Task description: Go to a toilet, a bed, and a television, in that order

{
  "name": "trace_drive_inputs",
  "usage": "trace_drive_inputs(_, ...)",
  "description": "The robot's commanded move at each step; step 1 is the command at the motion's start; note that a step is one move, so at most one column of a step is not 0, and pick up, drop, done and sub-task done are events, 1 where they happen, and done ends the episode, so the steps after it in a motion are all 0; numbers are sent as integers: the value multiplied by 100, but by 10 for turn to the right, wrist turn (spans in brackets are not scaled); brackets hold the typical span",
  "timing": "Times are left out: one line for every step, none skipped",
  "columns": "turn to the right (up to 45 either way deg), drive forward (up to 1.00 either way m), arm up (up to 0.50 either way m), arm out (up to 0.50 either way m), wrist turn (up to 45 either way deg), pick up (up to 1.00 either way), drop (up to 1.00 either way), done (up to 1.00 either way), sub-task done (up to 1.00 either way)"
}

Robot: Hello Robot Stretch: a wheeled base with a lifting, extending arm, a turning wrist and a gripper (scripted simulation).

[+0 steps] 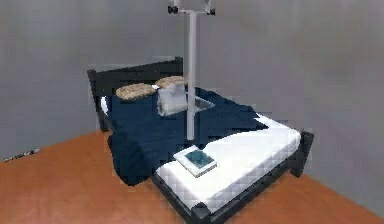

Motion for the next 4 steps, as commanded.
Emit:
trace_drive_inputs(0,0,0,0,0,0,0,0,100)
trace_drive_inputs(-450,0,0,0,0,0,0,0,0)
trace_drive_inputs(-330,0,0,0,0,0,0,0,0)
trace_drive_inputs(0,100,0,0,0,0,0,0,0)
